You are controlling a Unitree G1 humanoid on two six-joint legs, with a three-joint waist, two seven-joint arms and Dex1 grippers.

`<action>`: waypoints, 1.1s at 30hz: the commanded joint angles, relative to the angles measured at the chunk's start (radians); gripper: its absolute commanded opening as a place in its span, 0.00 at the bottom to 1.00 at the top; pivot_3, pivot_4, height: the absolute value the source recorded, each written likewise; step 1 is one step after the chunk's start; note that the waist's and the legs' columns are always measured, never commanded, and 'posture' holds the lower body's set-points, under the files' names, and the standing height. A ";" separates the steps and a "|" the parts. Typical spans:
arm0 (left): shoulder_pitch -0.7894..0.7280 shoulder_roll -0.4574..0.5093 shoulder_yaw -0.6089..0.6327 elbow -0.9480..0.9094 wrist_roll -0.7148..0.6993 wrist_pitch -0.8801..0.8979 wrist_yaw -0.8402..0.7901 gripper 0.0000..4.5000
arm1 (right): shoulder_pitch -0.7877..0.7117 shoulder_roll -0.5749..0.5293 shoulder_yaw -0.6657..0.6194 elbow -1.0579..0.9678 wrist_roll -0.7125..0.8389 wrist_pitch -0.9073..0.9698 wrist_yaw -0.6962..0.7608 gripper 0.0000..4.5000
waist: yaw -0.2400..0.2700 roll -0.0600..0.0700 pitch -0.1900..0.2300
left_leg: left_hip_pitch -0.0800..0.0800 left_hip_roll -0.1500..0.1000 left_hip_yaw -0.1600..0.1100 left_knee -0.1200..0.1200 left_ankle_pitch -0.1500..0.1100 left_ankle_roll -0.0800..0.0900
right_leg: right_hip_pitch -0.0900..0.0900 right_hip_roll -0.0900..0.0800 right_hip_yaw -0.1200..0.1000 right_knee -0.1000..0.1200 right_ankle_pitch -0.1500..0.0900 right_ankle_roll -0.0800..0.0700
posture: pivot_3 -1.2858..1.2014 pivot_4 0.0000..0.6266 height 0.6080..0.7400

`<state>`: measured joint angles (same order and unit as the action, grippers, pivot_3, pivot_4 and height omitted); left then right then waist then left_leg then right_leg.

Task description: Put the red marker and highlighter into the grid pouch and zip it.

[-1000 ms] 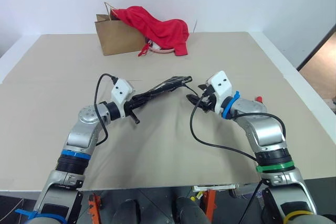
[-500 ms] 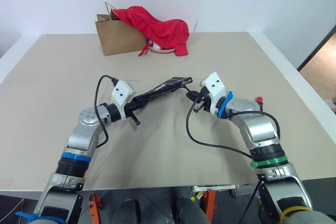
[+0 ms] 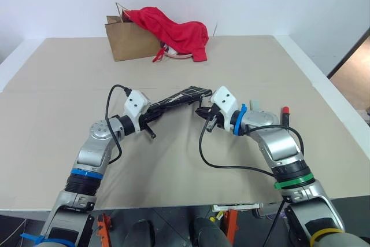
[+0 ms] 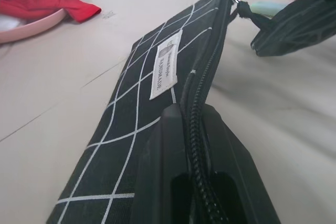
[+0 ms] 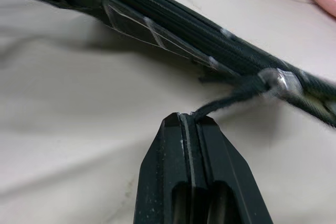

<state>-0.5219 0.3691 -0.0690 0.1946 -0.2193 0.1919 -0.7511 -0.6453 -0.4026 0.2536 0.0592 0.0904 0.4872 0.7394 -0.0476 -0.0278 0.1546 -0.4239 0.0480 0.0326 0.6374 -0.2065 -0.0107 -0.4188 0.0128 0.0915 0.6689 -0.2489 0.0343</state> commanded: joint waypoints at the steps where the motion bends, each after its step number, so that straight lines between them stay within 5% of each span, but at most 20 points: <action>1: -0.028 -0.003 0.011 0.004 0.001 -0.038 -0.005 0.00 | -0.054 0.034 0.038 -0.031 -0.024 -0.027 0.001 0.01 | 0.002 0.000 0.000 | 0.000 0.000 0.000 0.000 0.000 0.000 | 0.000 0.000 0.000 0.000 0.000 0.000 | 0.52 0.24 1.00; 24: -0.037 -0.016 0.011 0.060 0.002 -0.086 -0.028 0.00 | -0.136 0.191 0.148 0.037 -0.070 -0.027 0.039 0.01 | 0.002 0.000 0.000 | -0.001 0.000 -0.005 0.001 0.001 -0.001 | 0.000 0.000 -0.006 0.002 0.000 -0.001 | 0.52 0.24 1.00; 33: -0.017 -0.016 0.017 0.053 -0.003 -0.094 -0.025 0.00 | -0.016 0.053 -0.058 -0.304 0.199 0.256 0.156 0.72 | 0.008 0.000 0.000 | -0.001 -0.001 -0.006 0.001 0.001 -0.002 | 0.001 -0.001 -0.007 0.003 0.000 -0.002 | 0.52 0.24 1.00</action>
<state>-0.5341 0.3511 -0.0680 0.2715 -0.2149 0.1142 -0.7730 -0.6728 -0.3362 0.2467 -0.1407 0.2093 0.6875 0.8620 -0.0397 -0.0279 0.1545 -0.4256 0.0472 0.0260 0.6383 -0.2055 -0.0122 -0.4177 0.0110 0.0836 0.6716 -0.2498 0.0327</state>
